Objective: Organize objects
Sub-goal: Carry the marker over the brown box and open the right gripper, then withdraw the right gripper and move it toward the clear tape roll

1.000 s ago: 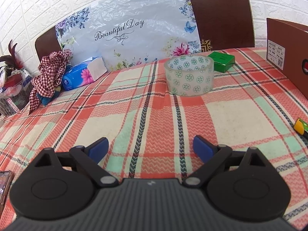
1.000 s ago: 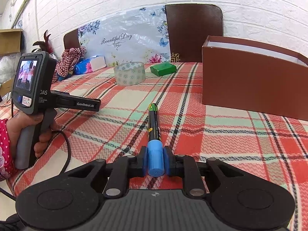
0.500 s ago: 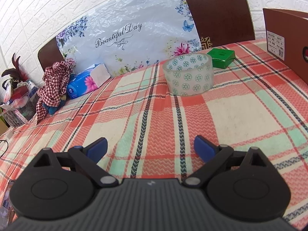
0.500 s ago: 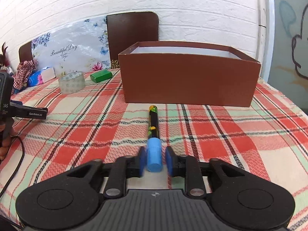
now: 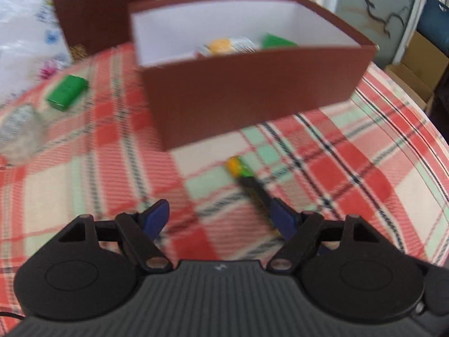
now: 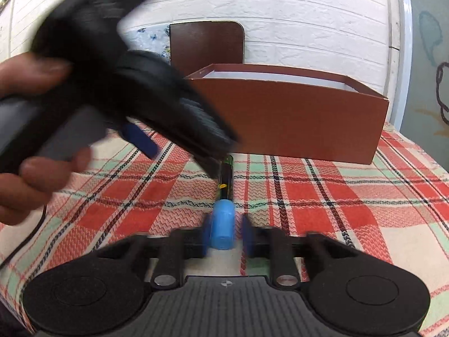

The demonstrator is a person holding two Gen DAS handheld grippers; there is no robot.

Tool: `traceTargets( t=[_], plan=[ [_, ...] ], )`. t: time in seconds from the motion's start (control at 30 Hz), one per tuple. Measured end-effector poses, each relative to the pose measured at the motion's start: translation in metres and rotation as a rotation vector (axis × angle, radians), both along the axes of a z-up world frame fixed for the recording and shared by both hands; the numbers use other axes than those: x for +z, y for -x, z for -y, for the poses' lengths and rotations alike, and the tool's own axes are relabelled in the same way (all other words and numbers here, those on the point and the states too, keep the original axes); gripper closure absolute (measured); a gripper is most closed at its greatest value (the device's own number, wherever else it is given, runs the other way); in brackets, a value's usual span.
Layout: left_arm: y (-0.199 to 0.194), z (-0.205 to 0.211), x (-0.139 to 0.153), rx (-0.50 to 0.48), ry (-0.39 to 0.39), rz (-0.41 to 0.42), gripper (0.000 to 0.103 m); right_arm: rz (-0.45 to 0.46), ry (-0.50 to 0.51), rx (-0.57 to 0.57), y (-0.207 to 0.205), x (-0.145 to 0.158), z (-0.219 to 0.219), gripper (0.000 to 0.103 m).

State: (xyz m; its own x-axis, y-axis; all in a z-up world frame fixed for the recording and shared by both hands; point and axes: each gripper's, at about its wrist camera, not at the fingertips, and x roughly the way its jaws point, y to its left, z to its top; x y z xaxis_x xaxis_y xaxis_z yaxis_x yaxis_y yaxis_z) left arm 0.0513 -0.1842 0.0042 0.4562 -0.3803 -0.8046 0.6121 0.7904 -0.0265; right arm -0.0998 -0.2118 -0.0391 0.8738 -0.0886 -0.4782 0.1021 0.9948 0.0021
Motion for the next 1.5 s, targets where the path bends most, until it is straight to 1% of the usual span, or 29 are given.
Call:
traceTargets(
  t=[0.03,0.07,0.1,0.13,0.17,0.23,0.3,0.37,0.43,0.5,0.6,0.67,0.7,0.73,0.77,0.8,0.83,0.87,0.9,0.97,1.03,1.1,1.2,1.23,1.27,1.3,1.33,1.43,1.5],
  plan=[
    [0.0,0.007,-0.005,-0.026,0.003,-0.038,0.049,0.004,-0.004,0.015,0.001,0.001,0.001,0.085],
    [-0.001,0.014,-0.01,-0.052,-0.001,-0.067,0.056,0.02,-0.002,0.029,0.003,0.002,0.0,0.085],
    [0.004,0.018,-0.01,-0.052,-0.016,-0.026,0.064,0.046,0.011,0.042,0.007,0.004,-0.002,0.085],
    [0.009,0.02,-0.008,-0.058,-0.022,-0.001,0.064,0.07,0.032,0.049,0.011,0.006,-0.003,0.085],
    [0.012,0.018,-0.004,-0.049,-0.009,0.005,0.065,0.099,0.044,0.059,0.015,0.009,-0.004,0.084],
    [0.016,0.006,0.014,-0.027,0.051,0.024,0.066,0.186,0.073,0.084,0.026,0.017,-0.006,0.084],
    [0.023,-0.005,0.04,-0.02,0.112,0.072,0.067,0.278,0.117,0.093,0.031,0.028,-0.009,0.084],
    [0.025,-0.004,0.066,-0.022,0.142,0.15,0.068,0.332,0.129,0.08,0.02,0.04,-0.006,0.083],
    [0.017,0.006,0.085,-0.032,0.143,0.239,0.068,0.364,0.136,0.059,-0.004,0.053,0.0,0.084],
    [-0.001,0.017,0.096,-0.019,0.14,0.296,0.068,0.383,0.088,0.037,-0.031,0.064,0.01,0.084],
    [-0.036,0.038,0.102,0.027,0.119,0.331,0.07,0.336,-0.016,0.007,-0.082,0.076,0.026,0.085],
    [-0.057,0.047,0.101,0.051,0.073,0.383,0.069,0.278,-0.054,-0.025,-0.115,0.075,0.033,0.085],
    [-0.068,0.047,0.101,0.075,0.053,0.403,0.067,0.249,-0.073,-0.039,-0.13,0.073,0.037,0.085],
    [-0.079,0.048,0.1,0.11,0.034,0.404,0.059,0.212,-0.085,-0.052,-0.145,0.07,0.039,0.084],
    [-0.089,0.047,0.097,0.137,0.027,0.393,0.058,0.216,-0.065,-0.055,-0.153,0.067,0.039,0.084],
    [-0.097,0.044,0.096,0.154,0.031,0.379,0.058,0.205,-0.031,-0.056,-0.158,0.067,0.036,0.078],
    [-0.102,0.04,0.094,0.171,0.035,0.367,0.058,0.185,-0.026,-0.07,-0.161,0.067,0.036,0.067],
    [-0.104,0.037,0.093,0.186,0.039,0.359,0.058,0.191,-0.046,-0.079,-0.158,0.068,0.037,0.064],
    [-0.102,0.031,0.091,0.192,0.048,0.352,0.058,0.204,-0.062,-0.075,-0.153,0.069,0.038,0.064],
    [-0.095,0.022,0.087,0.174,0.064,0.352,0.058,0.227,-0.035,-0.085,-0.139,0.068,0.032,0.064],
    [-0.085,0.015,0.081,0.167,0.068,0.357,0.055,0.265,0.001,-0.097,-0.121,0.065,0.021,0.064],
    [-0.074,0.004,0.074,0.161,0.089,0.342,0.055,0.297,0.029,-0.112,-0.102,0.063,0.008,0.062],
    [-0.056,-0.014,0.063,0.16,0.126,0.325,0.054,0.295,0.024,-0.099,-0.08,0.054,-0.011,0.061],
    [-0.051,-0.022,0.06,0.161,0.139,0.322,0.053,0.278,0.029,-0.084,-0.078,0.05,-0.016,0.061],
    [-0.044,-0.032,0.057,0.168,0.165,0.339,0.052,0.253,0.031,-0.063,-0.077,0.046,-0.021,0.06],
    [-0.037,-0.042,0.057,0.177,0.188,0.368,0.046,0.221,0.029,-0.041,-0.078,0.04,-0.019,0.06],
    [-0.031,-0.051,0.057,0.189,0.19,0.391,0.042,0.192,0.024,-0.028,-0.08,0.036,-0.023,0.06],
    [-0.023,-0.08,0.05,0.213,0.191,0.401,0.042,0.102,-0.006,0.008,-0.095,0.026,-0.042,0.06],
    [-0.024,-0.1,0.038,0.246,0.165,0.411,0.041,0.064,-0.013,0.036,-0.101,0.023,-0.055,0.06]
  ],
)
